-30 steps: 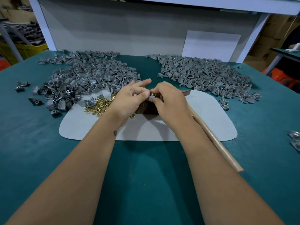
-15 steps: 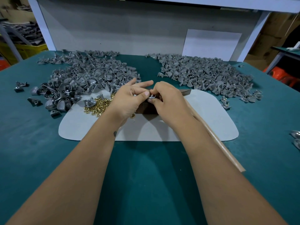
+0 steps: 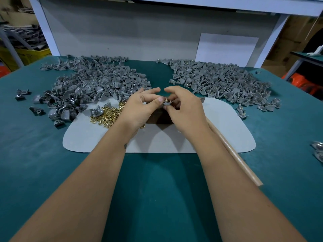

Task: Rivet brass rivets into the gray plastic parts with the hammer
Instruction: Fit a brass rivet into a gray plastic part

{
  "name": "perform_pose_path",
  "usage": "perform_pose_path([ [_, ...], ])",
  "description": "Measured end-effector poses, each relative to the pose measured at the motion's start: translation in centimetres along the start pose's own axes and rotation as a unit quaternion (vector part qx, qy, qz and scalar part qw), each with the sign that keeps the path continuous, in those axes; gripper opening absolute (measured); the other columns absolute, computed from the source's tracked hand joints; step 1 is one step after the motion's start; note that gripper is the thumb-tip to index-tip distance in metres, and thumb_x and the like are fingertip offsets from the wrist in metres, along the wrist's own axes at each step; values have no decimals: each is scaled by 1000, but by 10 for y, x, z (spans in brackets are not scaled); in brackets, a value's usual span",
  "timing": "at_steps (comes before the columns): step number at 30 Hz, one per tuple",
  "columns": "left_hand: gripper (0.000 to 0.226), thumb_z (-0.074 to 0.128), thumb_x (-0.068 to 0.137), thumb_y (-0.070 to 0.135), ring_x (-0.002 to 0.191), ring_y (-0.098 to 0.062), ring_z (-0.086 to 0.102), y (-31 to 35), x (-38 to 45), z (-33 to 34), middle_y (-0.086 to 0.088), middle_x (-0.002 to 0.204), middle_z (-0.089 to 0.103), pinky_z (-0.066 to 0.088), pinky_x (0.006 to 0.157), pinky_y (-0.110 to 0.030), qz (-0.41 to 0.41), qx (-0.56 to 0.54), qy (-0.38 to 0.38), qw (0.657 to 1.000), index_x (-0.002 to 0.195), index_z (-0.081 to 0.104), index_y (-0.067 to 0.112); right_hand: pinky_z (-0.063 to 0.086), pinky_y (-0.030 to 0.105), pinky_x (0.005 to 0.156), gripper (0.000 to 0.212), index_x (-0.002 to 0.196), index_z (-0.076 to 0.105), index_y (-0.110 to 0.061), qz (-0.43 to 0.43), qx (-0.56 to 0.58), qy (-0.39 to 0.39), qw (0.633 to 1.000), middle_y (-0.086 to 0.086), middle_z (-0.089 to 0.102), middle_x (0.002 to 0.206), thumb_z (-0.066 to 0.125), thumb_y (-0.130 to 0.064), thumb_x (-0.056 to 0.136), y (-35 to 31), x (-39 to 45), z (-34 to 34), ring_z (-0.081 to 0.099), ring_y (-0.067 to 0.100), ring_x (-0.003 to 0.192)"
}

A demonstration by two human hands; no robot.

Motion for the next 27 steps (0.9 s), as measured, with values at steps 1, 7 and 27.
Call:
perform_pose_path([
  [1,27,66,93,20,146,-17,27,-1,0,0,4,137,59,12,122,-49,-3,-4,6,1000,78,76,40,49,26,78,44,114,63,-23,5,5,-2,1000,-10,59,89,60,1,76,1,0,0,52,4,78],
  [7,16,67,93,23,143,-20,31,-4,1,0,2,135,60,13,122,-41,-1,105,33,994,104,71,32,43,14,77,35,103,68,-11,20,31,43,998,0,63,96,48,5,80,-2,0,-9,55,7,85],
  [27,20,70,85,22,140,-16,21,15,-3,3,16,124,61,16,115,-37,50,243,60,967,82,67,42,37,28,66,10,74,57,-19,36,-157,-15,987,0,57,85,59,-20,84,-8,10,-5,51,18,81],
])
Point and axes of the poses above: each hand's wrist, its own x-axis towards the middle knuckle, its own z-axis out of the palm, y = z × x, the point moved 4 cm from there along x, towards the middle knuckle
